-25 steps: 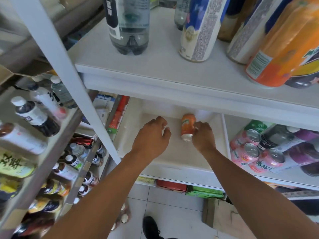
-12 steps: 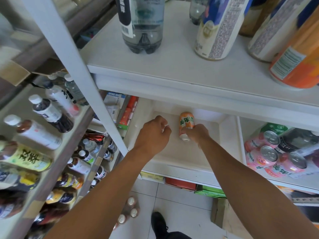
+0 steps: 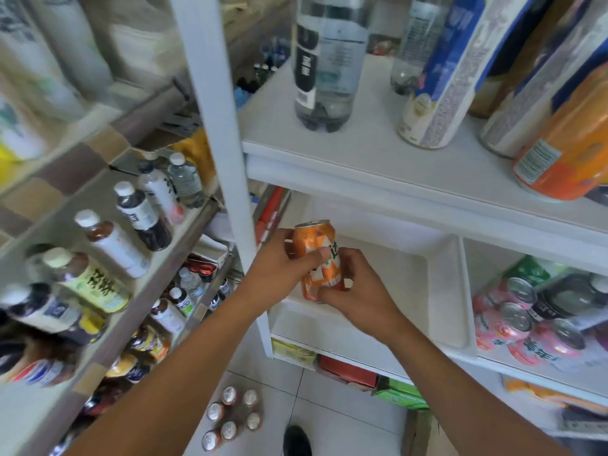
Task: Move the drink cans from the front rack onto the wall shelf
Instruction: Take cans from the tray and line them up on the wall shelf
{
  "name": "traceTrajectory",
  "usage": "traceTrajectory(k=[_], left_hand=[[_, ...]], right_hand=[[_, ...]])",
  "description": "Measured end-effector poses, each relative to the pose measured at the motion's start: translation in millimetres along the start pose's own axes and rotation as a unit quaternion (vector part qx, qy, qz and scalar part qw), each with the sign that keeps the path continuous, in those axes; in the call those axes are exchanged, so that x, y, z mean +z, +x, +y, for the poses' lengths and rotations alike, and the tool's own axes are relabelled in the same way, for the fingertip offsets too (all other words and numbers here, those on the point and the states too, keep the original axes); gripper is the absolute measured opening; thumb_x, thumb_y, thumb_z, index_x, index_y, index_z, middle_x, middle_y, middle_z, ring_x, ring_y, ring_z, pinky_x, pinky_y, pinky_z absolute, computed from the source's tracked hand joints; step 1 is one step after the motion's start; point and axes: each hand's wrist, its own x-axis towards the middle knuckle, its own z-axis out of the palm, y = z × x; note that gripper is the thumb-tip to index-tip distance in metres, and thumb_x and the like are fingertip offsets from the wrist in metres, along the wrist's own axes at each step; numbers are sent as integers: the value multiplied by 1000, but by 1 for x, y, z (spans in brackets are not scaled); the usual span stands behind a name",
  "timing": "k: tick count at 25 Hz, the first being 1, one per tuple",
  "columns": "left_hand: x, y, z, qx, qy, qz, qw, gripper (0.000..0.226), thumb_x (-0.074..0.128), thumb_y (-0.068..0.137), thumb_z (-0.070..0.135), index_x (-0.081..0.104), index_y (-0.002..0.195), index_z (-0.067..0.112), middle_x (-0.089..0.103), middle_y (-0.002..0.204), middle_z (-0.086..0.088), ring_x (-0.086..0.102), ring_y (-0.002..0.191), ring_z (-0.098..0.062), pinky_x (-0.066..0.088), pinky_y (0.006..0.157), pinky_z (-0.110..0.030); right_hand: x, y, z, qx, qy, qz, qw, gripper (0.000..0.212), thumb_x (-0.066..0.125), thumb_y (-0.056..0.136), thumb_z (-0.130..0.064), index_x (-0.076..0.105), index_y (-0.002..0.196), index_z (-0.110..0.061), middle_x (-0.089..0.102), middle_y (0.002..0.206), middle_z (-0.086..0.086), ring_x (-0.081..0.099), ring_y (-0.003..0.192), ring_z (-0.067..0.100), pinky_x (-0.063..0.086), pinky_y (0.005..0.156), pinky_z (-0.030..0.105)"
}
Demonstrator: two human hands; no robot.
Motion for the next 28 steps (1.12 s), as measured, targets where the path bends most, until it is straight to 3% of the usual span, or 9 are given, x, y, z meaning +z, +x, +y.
traceTrajectory(k=[3, 7, 10, 13, 20, 22, 24, 26, 28], left_hand=[[-46, -45, 6, 22, -101, 69, 992, 45, 82, 76, 27, 57, 112, 20, 72, 99, 0, 72, 87, -14, 59, 75, -30], [-119, -116, 12, 78, -149, 154, 974, 45, 82, 71, 22, 62, 110, 16, 74, 95, -3, 71, 89, -17, 57, 73, -26], [-169, -173, 9, 113, -130, 223, 959, 48, 85, 66, 29, 64, 108, 21, 74, 100, -2, 70, 95, -21, 56, 82, -33], [-212, -235, 6, 131, -100, 304, 938, 54, 81, 60, 34, 63, 109, 22, 74, 99, 5, 70, 92, -11, 54, 79, -23], [-281, -364, -18, 109, -35, 439, 891, 68, 76, 69, 41, 53, 130, 21, 70, 113, -1, 67, 104, -15, 54, 90, -29], [-297, -395, -25, 90, -15, 497, 863, 59, 70, 79, 43, 52, 130, 22, 69, 114, 2, 66, 104, -8, 53, 86, -22], [-312, -421, -31, 45, 43, 576, 815, 32, 62, 91, 37, 59, 119, 21, 69, 104, 10, 64, 95, 4, 47, 76, -10], [-323, -440, -36, -10, 127, 631, 765, 18, 57, 95, 28, 62, 110, 20, 66, 96, 16, 62, 88, 6, 42, 67, -5], [-332, -452, -42, -39, 192, 649, 736, 18, 56, 95, 23, 61, 111, 16, 65, 98, 11, 63, 86, -2, 43, 65, -10]], right_hand=[[36, -18, -36, -57, 23, -65, 996, 65, 86, 70, -38, 44, 119, -39, 61, 114, -19, 61, 104, -2, 54, 86, 22], [91, -39, -97, -135, 73, -170, 973, 61, 76, 69, -50, 47, 121, -40, 61, 115, -26, 62, 108, 2, 54, 83, 25], [142, -54, -138, -179, 71, -249, 949, 67, 79, 68, -48, 49, 127, -38, 65, 120, -18, 65, 110, 7, 56, 89, 31], [201, -78, -172, -219, 71, -329, 916, 64, 81, 72, -41, 51, 128, -34, 67, 122, -7, 66, 112, 15, 54, 95, 47], [322, -143, -222, -302, 35, -403, 863, 59, 82, 62, -50, 56, 113, -39, 71, 107, -10, 69, 101, 11, 57, 86, 48], [356, -160, -238, -324, 35, -407, 853, 61, 83, 61, -51, 55, 113, -37, 71, 106, -10, 68, 100, 9, 56, 87, 47], [384, -173, -254, -339, 41, -407, 847, 62, 86, 62, -47, 55, 114, -34, 71, 106, -10, 68, 99, 7, 57, 87, 42], [406, -185, -272, -360, 36, -405, 840, 60, 88, 66, -37, 56, 116, -29, 70, 104, -14, 65, 96, -3, 56, 84, 26], [427, -193, -287, -378, 28, -401, 834, 59, 88, 69, -30, 55, 118, -27, 66, 103, -20, 62, 94, -12, 51, 78, 11]])
